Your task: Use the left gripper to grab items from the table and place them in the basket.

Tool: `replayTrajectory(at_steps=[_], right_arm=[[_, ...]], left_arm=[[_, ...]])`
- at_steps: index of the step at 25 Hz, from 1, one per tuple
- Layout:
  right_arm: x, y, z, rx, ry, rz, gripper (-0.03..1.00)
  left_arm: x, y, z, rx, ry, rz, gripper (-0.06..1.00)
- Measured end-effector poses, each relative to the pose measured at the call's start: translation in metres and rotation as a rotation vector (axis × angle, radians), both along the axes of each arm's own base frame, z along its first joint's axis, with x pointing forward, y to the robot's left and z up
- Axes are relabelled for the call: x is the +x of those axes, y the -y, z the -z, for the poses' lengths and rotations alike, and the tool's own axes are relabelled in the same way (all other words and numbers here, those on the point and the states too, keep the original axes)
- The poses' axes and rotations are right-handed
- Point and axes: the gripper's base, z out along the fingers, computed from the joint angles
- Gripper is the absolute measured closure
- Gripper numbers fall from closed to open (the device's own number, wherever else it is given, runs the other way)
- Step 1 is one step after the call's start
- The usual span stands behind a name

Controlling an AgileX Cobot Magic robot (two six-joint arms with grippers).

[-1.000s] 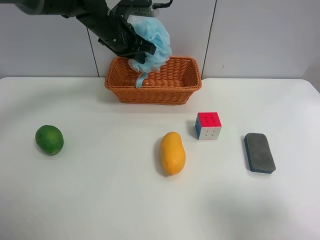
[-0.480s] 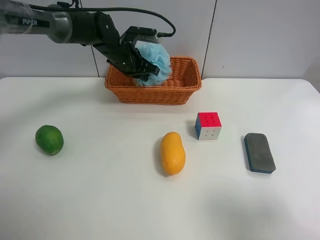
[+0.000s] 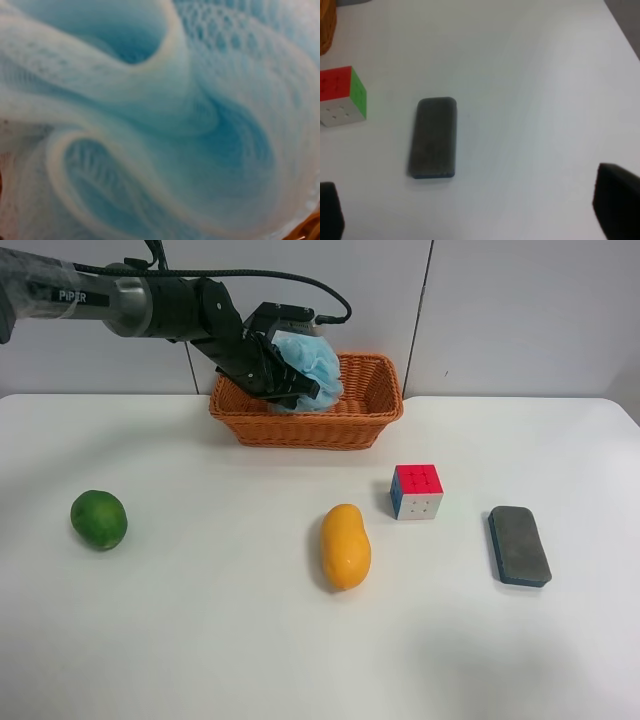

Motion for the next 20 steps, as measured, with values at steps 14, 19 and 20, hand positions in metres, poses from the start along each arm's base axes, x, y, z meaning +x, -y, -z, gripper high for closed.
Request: replayTrajectory(at_steps=[14, 19, 20], right_arm=[[0.0, 0.0, 0.0, 0.0, 0.0, 0.0, -0.02], [0.0, 0.0, 0.0, 0.0, 0.0, 0.0, -0.02], [0.0, 0.0, 0.0, 0.0, 0.0, 0.0, -0.02]], left_arm=[[0.0004, 0.0, -0.0003, -0.001, 0.005, -0.002, -0.04], [0.0003, 0.0, -0.0002, -0.001, 0.004, -0.001, -0.05], [0.0003, 0.0001, -0.0004, -0.001, 0.004, -0.001, -0.05]])
